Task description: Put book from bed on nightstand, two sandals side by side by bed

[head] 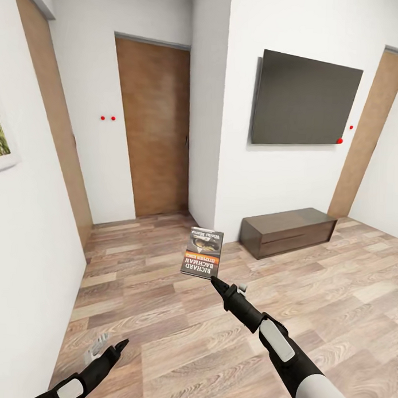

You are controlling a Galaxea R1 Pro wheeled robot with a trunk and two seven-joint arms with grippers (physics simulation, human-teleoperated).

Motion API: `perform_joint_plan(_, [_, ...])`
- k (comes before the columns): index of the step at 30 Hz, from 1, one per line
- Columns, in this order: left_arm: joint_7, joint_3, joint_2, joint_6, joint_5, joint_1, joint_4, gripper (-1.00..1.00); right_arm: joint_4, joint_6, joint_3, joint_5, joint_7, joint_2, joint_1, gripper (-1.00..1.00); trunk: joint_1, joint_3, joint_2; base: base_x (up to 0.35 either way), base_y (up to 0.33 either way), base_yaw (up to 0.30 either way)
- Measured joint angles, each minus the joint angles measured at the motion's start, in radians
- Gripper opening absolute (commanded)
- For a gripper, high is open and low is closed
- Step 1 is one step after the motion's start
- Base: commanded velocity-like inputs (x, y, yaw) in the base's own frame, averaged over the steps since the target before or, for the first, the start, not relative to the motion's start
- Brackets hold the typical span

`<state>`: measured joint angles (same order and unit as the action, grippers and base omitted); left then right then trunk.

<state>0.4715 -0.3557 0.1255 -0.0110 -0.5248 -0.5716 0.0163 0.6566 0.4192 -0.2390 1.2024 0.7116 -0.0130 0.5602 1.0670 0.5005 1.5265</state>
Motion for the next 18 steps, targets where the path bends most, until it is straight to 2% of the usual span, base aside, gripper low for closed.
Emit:
perform_joint_plan(6, [0.0, 0.003, 0.0, 0.0, 0.0, 0.0, 0.0, 1.0, 0.0, 0.0, 0.0, 0.0, 0.0, 0.0, 0.0, -1.0, 0.0, 0.0, 0.0, 0.143, 0.0, -0.174])
perform_joint_plan(18, [-0.001, 0.037, 0.0, 0.001, 0.0, 0.0, 0.0, 1.0, 0.0, 0.0, 0.001, 0.0, 0.001, -0.001, 0.0, -1.0, 0.0, 0.0, 0.0, 0.143, 0.0, -0.174])
